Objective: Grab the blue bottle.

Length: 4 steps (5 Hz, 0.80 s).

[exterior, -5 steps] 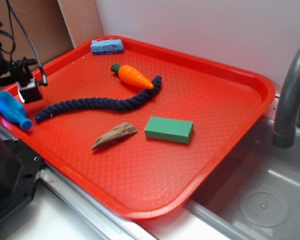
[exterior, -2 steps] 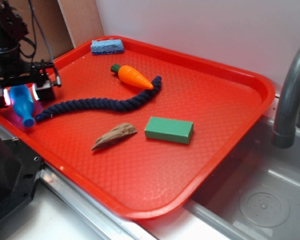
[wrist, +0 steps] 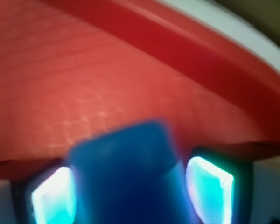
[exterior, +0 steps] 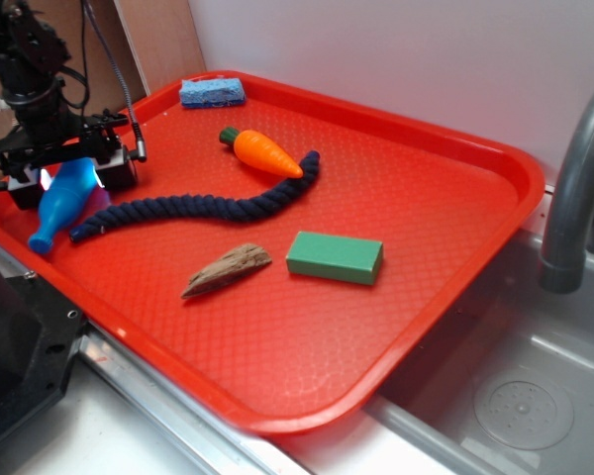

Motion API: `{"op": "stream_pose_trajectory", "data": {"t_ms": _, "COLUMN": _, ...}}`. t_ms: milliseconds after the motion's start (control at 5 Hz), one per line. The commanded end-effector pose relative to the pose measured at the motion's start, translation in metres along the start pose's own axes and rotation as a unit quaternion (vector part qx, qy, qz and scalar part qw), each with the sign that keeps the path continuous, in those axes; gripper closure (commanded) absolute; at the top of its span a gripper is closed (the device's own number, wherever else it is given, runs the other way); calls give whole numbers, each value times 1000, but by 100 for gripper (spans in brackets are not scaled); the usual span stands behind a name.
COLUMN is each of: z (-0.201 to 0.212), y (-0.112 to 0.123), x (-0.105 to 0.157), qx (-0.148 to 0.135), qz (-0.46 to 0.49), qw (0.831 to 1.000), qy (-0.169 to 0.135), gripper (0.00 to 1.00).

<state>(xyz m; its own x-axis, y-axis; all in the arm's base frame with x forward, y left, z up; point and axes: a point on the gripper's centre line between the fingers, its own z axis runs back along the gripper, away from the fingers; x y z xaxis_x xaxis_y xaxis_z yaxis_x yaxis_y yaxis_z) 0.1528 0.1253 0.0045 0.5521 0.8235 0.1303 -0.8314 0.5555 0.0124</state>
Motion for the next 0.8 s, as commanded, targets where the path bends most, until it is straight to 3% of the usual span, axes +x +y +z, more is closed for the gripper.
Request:
{"op": "stream_pose_trajectory", "data": {"t_ms": 0, "z": -13, "y": 6, "x": -44, "qx": -5, "qz": -54, "qw": 998, "qy": 44, "gripper": 100}}
{"op": "stream_pose_trajectory", "data": {"t_ms": 200, "z": 4, "y": -4, "x": -42, "qx": -1, "qz": -151, "qw": 986, "qy": 69, "gripper": 100}}
{"op": "stream_pose_trajectory", "data": {"t_ms": 400, "z": 49, "y": -20, "x": -41, "qx": 3, "qz": -256, "qw": 960, "qy": 111, "gripper": 100}}
{"op": "stream_pose_trajectory", "data": {"t_ms": 600, "z": 100, "y": -45, "x": -49, "qx": 4, "qz": -331, "qw": 939, "qy": 95, "gripper": 100}}
